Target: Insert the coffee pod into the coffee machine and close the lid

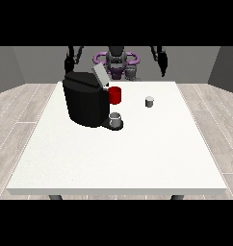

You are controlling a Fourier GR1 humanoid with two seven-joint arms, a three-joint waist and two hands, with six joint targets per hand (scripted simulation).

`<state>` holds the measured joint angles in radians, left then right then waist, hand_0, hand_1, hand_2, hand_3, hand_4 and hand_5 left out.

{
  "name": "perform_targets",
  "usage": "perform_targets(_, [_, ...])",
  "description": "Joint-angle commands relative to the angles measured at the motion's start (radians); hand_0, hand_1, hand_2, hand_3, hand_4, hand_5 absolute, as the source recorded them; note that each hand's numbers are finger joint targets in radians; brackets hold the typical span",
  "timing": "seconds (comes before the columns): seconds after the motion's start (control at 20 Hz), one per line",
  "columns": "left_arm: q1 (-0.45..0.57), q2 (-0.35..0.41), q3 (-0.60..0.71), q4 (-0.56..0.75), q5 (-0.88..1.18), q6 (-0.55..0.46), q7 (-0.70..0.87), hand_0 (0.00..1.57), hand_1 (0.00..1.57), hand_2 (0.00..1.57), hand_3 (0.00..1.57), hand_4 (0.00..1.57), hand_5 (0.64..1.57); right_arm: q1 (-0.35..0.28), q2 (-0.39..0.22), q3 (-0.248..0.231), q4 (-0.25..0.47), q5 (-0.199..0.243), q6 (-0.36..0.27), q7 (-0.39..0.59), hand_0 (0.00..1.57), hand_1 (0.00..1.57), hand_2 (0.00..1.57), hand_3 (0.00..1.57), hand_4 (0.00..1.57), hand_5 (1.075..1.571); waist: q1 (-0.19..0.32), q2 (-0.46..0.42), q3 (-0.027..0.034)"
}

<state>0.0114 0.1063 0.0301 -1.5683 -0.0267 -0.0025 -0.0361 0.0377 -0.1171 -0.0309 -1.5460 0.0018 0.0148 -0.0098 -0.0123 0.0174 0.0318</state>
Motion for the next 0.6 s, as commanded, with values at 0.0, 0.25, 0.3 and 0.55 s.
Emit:
perform_targets(0.0, [0.017, 0.014, -0.004, -0.015, 0.009, -0.03, 0.012, 0.0, 0.0, 0.0, 0.0, 0.27, 1.571, 0.027, 0.006, -0.007, 0.02, -0.011, 0.011, -0.025, 0.0, 0.0, 0.0, 0.0, 0.13, 1.571, 0.008, -0.038, -0.0315])
perform_targets(0.25, [0.044, -0.042, -0.037, -0.02, 0.062, -0.082, -0.102, 0.0, 0.0, 0.0, 0.0, 0.27, 1.571, 0.024, 0.009, 0.007, 0.012, -0.023, 0.038, 0.013, 0.0, 0.0, 0.0, 0.0, 0.13, 1.571, 0.017, -0.07, -0.0319])
perform_targets(0.3, [0.059, -0.046, -0.035, -0.025, 0.062, -0.074, -0.114, 0.0, 0.0, 0.0, 0.0, 0.27, 1.571, 0.033, 0.097, -0.025, -0.019, 0.012, -0.12, -0.046, 0.0, 0.0, 0.0, 0.0, 0.13, 1.571, -0.009, -0.116, -0.0322])
perform_targets(0.55, [0.052, 0.032, -0.033, -0.023, -0.002, -0.117, -0.147, 0.0, 0.0, 0.0, 0.0, 0.31, 1.571, -0.001, 0.071, -0.065, 0.032, -0.049, -0.097, -0.122, 0.0, 0.0, 0.0, 0.0, 0.14, 1.571, 0.013, -0.056, -0.0317])
